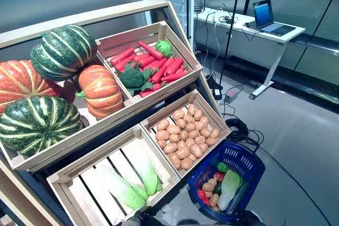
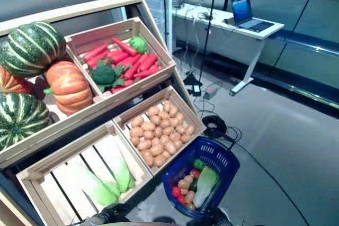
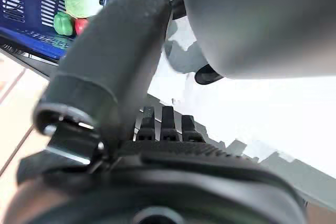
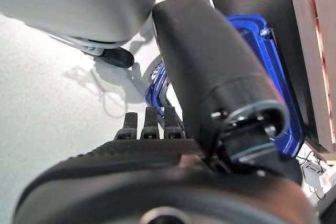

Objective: Put vegetables into the basket

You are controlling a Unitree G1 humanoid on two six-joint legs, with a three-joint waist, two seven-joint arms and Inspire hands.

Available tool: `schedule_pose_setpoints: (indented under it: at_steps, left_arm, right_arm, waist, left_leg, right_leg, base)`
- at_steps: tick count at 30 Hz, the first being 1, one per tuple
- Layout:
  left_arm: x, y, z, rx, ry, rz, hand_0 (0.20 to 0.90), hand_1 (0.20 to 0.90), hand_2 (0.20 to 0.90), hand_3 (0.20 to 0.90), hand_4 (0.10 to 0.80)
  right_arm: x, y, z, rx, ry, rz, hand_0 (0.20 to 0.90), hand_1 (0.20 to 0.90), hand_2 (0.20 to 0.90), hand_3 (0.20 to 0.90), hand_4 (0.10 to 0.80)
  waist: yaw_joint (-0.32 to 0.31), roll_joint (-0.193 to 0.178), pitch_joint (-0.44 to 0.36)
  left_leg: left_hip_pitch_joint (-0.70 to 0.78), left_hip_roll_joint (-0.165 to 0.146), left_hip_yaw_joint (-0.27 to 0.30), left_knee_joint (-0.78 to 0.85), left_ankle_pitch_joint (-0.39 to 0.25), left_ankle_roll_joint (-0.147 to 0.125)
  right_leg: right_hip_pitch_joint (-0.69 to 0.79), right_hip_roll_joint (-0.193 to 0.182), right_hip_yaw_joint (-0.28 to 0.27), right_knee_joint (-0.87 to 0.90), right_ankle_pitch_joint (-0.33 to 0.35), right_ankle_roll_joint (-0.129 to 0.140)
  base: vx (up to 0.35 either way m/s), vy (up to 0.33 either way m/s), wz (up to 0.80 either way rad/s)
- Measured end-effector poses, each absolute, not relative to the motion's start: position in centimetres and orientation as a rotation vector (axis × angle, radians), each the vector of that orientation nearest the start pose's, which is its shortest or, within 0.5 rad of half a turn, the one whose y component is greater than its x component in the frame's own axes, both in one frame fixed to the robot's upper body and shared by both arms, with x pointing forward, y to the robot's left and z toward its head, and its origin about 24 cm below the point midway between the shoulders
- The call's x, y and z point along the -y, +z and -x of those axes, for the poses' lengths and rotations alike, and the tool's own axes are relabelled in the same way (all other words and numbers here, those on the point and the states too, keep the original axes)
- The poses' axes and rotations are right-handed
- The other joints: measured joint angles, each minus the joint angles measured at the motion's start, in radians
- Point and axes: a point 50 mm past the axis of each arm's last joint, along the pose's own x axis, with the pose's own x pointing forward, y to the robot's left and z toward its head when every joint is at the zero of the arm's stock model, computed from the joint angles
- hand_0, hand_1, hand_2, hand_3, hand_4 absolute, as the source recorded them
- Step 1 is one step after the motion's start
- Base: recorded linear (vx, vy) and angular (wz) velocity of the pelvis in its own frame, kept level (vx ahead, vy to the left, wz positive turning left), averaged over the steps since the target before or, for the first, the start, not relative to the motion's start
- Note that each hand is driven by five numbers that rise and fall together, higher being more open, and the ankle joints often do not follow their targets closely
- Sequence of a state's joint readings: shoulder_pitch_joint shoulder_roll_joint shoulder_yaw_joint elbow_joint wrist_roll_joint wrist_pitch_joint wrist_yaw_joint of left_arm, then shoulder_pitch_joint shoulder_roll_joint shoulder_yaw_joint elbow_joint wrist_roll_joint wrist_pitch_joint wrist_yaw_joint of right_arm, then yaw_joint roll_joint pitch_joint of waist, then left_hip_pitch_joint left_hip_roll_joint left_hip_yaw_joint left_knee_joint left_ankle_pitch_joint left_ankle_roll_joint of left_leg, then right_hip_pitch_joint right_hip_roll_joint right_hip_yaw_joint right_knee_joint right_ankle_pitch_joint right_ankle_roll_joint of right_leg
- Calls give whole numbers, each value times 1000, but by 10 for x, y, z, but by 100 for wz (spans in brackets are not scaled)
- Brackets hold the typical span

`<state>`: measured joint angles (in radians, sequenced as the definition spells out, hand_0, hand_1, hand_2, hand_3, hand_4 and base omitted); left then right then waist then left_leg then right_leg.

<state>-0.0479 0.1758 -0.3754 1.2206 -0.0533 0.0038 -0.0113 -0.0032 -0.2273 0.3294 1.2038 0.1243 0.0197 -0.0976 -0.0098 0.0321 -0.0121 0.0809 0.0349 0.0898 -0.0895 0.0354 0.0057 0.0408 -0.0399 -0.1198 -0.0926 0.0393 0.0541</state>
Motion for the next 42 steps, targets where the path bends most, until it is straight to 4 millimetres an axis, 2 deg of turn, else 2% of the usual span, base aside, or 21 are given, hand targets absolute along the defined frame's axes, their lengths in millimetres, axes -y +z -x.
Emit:
schedule_pose_setpoints:
  at_steps: [14,19,22,23,25,29,31,35,37,40,42]
  left_arm:
    - [-185,-166,-106,-1188,-232,-342,900,900,900,900,800]
    - [-177,-160,-118,-1108,-294,-320,900,900,900,900,800]
    - [-169,-144,-144,-961,-366,-289,900,900,900,900,800]
    - [-167,-131,-159,-861,-385,-289,900,900,900,900,800]
    - [-168,-113,-177,-751,-379,-280,900,900,900,900,800]
    - [-184,-86,-202,-613,-301,-292,900,900,900,900,800]
    - [-200,-73,-214,-565,-226,-255,900,900,900,900,800]
    - [-220,-50,-229,-479,-111,-119,900,900,900,900,800]
    - [-226,-46,-232,-460,-74,-97,900,900,900,900,800]
    - [-231,-45,-232,-458,-18,-120,900,900,900,900,800]
    - [-235,-46,-231,-460,15,-212,900,900,900,900,800]
  right_arm:
    - [217,-164,-92,-1224,-11,350,900,900,900,900,800]
    - [217,-163,-95,-1215,-10,354,900,900,900,900,800]
    - [219,-160,-102,-1192,-3,353,900,900,900,900,800]
    - [219,-159,-104,-1182,-1,352,900,900,900,900,800]
    - [221,-158,-107,-1169,-1,353,900,900,900,900,800]
    - [228,-155,-109,-1155,-10,361,900,900,900,900,800]
    - [235,-152,-113,-1138,-18,376,900,900,900,900,800]
    - [248,-147,-117,-1122,-35,405,900,900,900,900,800]
    - [251,-146,-119,-1116,-34,409,900,900,900,900,800]
    - [254,-144,-124,-1104,-39,418,900,900,900,900,800]
    - [255,-142,-129,-1089,-40,422,900,900,900,900,800]
  waist:
    - [-2,2,2]
    - [0,6,16]
    - [2,12,41]
    - [2,16,56]
    - [4,24,63]
    - [5,45,75]
    - [13,63,90]
    - [41,92,131]
    - [50,96,135]
    - [57,99,161]
    - [59,99,180]
  left_leg:
    - [0,0,1,0,0,0]
    - [-6,0,3,0,1,-1]
    - [-13,0,3,0,2,-1]
    - [-15,0,2,0,2,-2]
    - [-24,0,1,0,3,-1]
    - [-46,0,2,1,9,-2]
    - [-59,0,1,1,10,-2]
    - [-77,0,-8,6,11,-4]
    - [-94,0,-18,9,13,-7]
    - [-102,0,-47,12,16,-11]
    - [-118,0,-58,20,18,-14]
  right_leg:
    - [-1,0,2,0,0,0]
    - [-10,0,4,0,1,1]
    - [-15,0,4,0,1,2]
    - [-16,0,3,0,1,2]
    - [-26,0,3,0,1,1]
    - [-46,0,3,0,7,2]
    - [-57,0,3,0,8,2]
    - [-71,-1,-2,0,9,2]
    - [-84,0,-8,0,8,1]
    - [-84,0,-24,-1,6,-1]
    - [-93,0,-30,-1,7,-1]
  base:
    - [0,0,0]
    - [-36,1,0]
    - [-44,0,1]
    - [-45,0,1]
    - [-60,18,-1]
    - [-94,45,-2]
    - [-103,41,-1]
    - [-82,17,3]
    - [-42,-2,9]
    - [-69,-3,15]
    - [-137,-2,13]
